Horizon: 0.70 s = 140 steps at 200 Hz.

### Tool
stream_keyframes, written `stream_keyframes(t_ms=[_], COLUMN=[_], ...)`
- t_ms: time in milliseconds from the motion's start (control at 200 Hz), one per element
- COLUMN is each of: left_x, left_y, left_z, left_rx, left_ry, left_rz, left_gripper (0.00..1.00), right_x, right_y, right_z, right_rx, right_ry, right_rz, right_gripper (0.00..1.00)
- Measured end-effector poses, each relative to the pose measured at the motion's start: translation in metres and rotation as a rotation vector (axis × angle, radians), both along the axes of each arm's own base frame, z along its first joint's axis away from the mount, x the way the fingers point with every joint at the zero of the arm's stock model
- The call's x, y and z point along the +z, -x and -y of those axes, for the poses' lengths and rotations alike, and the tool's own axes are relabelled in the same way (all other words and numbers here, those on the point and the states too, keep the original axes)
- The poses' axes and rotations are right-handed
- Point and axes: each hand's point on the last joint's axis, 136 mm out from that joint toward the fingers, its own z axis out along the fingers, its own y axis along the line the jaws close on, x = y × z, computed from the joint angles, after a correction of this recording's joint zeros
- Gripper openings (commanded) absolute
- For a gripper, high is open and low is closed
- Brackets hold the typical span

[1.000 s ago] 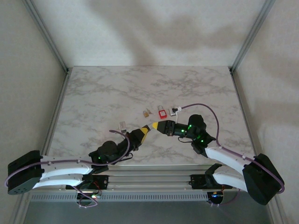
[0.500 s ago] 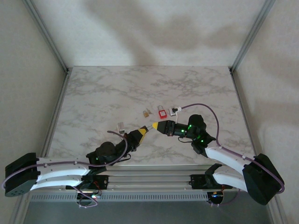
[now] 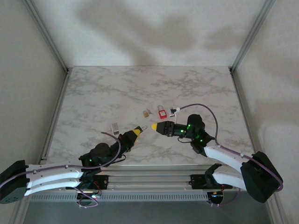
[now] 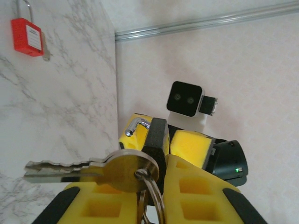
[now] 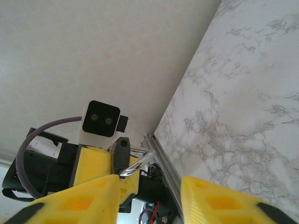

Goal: Lock with the key

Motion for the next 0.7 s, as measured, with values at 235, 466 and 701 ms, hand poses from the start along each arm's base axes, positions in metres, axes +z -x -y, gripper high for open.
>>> stream_keyframes(t_ms=[235, 466, 701], left_x=[-0.016, -0.026, -0.025], left_y=[-0.002, -0.004, -0.007], left_z=[0.002, 0.004, 0.003], left_rx=[0.001, 0.001, 0.005], left_ry=[-0.065, -0.113, -0.127], left_rz=[-0.016, -0.020, -0.014], left_gripper=[0.00, 0.00, 0.00], right_x=[-0.001, -0.008, -0.009], right_y=[0.001, 0.003, 0.003], right_z=[-0.007, -0.016, -0.023], right_rx=[0.030, 0.071, 0.101], right_ry=[0.004, 0.020, 0.028], right_rz=[-0.011, -0.044, -0.059], right_gripper=[0.44, 0.43, 0.43])
